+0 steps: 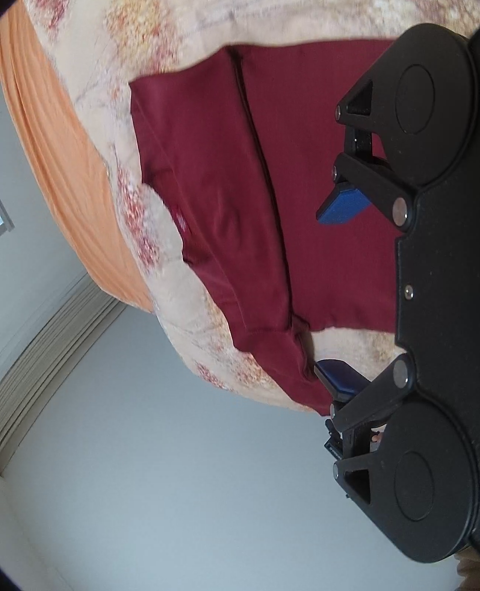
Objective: Fold small clothes
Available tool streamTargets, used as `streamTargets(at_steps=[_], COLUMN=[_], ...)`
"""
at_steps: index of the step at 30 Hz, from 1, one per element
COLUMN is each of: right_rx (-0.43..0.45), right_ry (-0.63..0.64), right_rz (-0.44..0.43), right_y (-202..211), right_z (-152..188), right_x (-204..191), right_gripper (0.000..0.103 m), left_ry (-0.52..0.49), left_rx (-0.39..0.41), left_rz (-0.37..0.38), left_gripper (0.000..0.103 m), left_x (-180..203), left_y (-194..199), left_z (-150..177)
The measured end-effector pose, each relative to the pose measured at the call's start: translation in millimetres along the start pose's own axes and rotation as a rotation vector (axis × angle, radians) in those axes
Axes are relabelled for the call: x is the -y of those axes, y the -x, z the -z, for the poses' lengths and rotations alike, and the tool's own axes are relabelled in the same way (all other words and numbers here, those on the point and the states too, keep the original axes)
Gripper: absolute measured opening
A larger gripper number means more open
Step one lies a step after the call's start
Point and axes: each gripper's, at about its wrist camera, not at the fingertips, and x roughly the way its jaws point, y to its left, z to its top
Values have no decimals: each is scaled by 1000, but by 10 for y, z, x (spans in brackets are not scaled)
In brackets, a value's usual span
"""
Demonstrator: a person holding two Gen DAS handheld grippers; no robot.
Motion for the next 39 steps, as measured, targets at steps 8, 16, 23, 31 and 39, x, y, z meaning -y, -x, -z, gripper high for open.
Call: streamTargets(at_steps=[8,16,23,31,39], right_rx=[7,-18,-32,-61,-68], right_ry=[-3,6,9,12,25], right_rz=[-11,20,18,14,11], right_y=[-335,-422,-518,-636,-660], right_z=[154,264,269,302,286], right_x=[-516,-696,-748,-798,-834], right_gripper=[85,85,85,85,85], left_ry=[47,117,50,121,149], left_rx=[-38,-61,55,-3,54], left_rz=[7,77,9,34,57], left_gripper=[83,20,7,55,21], left_x=[-291,-407,-458,-566,-533], left_y=[-368,-571,-431,-534,-507], left_z=[-200,-298,-505,-498,-549])
